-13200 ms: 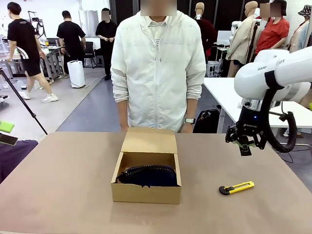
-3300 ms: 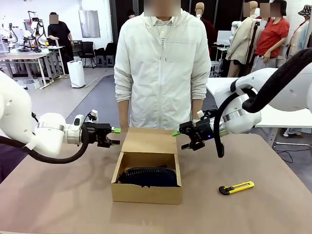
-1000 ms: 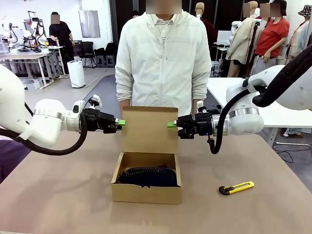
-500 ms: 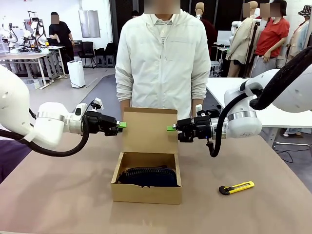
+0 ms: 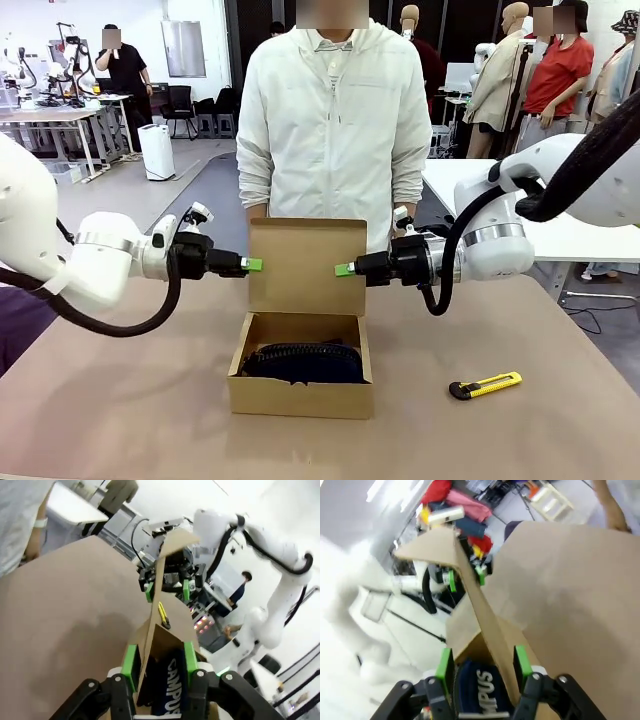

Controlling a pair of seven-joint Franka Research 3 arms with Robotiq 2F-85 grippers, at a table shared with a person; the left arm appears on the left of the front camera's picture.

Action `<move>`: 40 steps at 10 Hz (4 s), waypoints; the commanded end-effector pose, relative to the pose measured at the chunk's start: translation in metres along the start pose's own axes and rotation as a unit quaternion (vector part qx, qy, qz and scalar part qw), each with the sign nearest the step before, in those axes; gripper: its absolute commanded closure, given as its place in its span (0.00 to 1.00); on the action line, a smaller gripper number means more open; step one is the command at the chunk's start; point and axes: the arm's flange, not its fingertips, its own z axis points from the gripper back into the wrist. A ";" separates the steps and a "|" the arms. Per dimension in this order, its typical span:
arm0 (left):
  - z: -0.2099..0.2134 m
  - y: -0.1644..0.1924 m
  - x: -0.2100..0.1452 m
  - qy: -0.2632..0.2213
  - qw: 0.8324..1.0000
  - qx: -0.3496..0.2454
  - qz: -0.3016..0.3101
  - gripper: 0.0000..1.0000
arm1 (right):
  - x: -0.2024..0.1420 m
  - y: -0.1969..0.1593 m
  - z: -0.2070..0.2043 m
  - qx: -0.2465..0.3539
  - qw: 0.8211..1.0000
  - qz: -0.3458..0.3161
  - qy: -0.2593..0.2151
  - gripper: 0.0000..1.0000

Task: Pack the items into the box.
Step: Close the Mailer Box.

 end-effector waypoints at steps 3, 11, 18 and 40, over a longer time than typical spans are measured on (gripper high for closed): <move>0.000 -0.038 -0.050 -0.020 0.985 -0.014 -0.170 0.53 | -0.027 0.023 -0.004 -0.015 0.987 0.160 -0.001 0.36; 0.000 -0.032 -0.080 -0.035 0.976 -0.053 -0.208 0.00 | -0.069 0.001 0.000 0.004 0.970 0.243 0.029 0.00; 0.103 -0.103 -0.118 -0.215 0.937 0.066 -0.268 0.00 | -0.103 0.055 0.089 -0.089 0.964 0.224 -0.116 0.00; 0.105 -0.115 -0.054 -0.076 0.994 -0.046 0.060 0.00 | -0.046 0.113 0.122 0.035 0.994 -0.107 -0.005 0.00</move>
